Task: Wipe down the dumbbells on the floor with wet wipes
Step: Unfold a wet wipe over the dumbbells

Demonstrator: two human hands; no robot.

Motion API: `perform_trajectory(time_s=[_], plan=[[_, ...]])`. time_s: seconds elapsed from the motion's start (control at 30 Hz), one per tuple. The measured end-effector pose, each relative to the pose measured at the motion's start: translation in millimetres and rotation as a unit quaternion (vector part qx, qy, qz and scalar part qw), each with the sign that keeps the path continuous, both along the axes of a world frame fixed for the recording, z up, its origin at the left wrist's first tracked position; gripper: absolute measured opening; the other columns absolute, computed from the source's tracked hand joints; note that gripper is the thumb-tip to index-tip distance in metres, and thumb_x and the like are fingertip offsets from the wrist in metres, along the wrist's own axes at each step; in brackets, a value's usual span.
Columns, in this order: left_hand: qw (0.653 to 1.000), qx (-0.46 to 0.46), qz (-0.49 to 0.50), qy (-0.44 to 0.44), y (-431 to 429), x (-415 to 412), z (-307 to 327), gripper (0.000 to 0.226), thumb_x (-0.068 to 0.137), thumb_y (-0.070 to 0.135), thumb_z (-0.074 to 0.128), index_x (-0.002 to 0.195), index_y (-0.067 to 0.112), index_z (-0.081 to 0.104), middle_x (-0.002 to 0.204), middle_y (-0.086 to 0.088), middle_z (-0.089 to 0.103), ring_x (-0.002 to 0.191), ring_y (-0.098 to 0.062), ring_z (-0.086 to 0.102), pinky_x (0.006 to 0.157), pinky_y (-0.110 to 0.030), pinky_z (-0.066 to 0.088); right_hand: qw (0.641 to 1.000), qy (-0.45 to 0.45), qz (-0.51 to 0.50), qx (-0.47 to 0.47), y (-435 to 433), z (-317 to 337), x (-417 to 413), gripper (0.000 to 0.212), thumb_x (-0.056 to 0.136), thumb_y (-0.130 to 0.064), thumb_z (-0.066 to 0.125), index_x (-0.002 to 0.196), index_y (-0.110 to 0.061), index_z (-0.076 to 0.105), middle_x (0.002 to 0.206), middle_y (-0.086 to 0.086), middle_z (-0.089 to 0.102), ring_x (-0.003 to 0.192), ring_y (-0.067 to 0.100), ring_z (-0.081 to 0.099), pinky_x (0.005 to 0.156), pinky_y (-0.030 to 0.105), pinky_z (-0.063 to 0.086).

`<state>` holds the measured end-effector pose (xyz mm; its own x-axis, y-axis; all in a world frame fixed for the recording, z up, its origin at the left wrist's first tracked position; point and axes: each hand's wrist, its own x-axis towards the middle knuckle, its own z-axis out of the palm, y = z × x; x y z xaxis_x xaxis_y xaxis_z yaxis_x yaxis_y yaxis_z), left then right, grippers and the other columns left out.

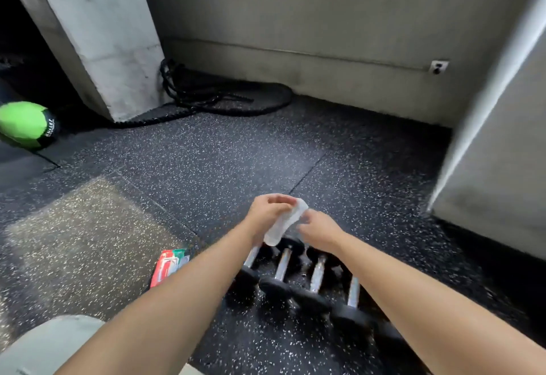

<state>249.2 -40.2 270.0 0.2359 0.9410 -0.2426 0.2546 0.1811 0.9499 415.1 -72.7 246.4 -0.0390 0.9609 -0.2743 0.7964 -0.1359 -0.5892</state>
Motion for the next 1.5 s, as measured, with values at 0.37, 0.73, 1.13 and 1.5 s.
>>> perform_trajectory(time_s=[0.37, 0.73, 1.13, 1.5], plan=[[0.963, -0.091, -0.222, -0.119, -113.5, 146.7, 82.9, 0.039, 0.091, 0.01, 0.069, 0.128, 0.019, 0.075, 0.115, -0.009, 0.076, 0.091, -0.023, 0.071, 0.073, -0.028, 0.057, 0.852, 0.467, -0.234, -0.026, -186.3, 69.6, 153.3, 0.026, 0.099, -0.03, 0.066, 0.123, -0.023, 0.064, 0.115, -0.001, 0.074, 0.109, 0.019, 0.067, 0.102, 0.038, 0.047], [0.911, -0.124, -0.38, -0.098, -156.8, 220.8, 108.0, 0.042, 0.092, 0.007, 0.076, 0.132, 0.019, 0.069, 0.125, -0.009, 0.073, 0.103, -0.019, 0.07, 0.101, -0.037, 0.057, 0.839, 0.449, -0.295, 0.09, -290.1, 146.0, 237.1, 0.008, 0.101, -0.011, 0.058, 0.104, -0.012, 0.066, 0.099, 0.01, 0.07, 0.084, 0.021, 0.067, 0.073, 0.031, 0.055], [0.931, 0.045, -0.357, -0.06, -194.7, 245.9, 99.0, 0.052, 0.083, 0.031, 0.09, 0.13, 0.025, 0.068, 0.12, 0.002, 0.077, 0.116, -0.015, 0.071, 0.111, -0.04, 0.05, 0.898, 0.394, -0.191, 0.046, -271.4, 159.9, 243.5, 0.022, 0.092, 0.0, 0.067, 0.114, -0.003, 0.068, 0.093, 0.008, 0.069, 0.08, 0.018, 0.068, 0.066, 0.024, 0.055], [0.937, -0.006, -0.35, 0.011, -152.5, 272.5, 47.9, 0.012, 0.095, 0.021, 0.078, 0.102, 0.012, 0.076, 0.097, -0.001, 0.075, 0.085, -0.01, 0.07, 0.08, -0.026, 0.058, 0.983, -0.108, -0.115, 0.097, -227.2, 136.9, 301.5, 0.036, 0.082, -0.021, 0.077, 0.114, -0.021, 0.06, 0.1, -0.008, 0.061, 0.096, 0.017, 0.06, 0.084, 0.034, 0.051]])
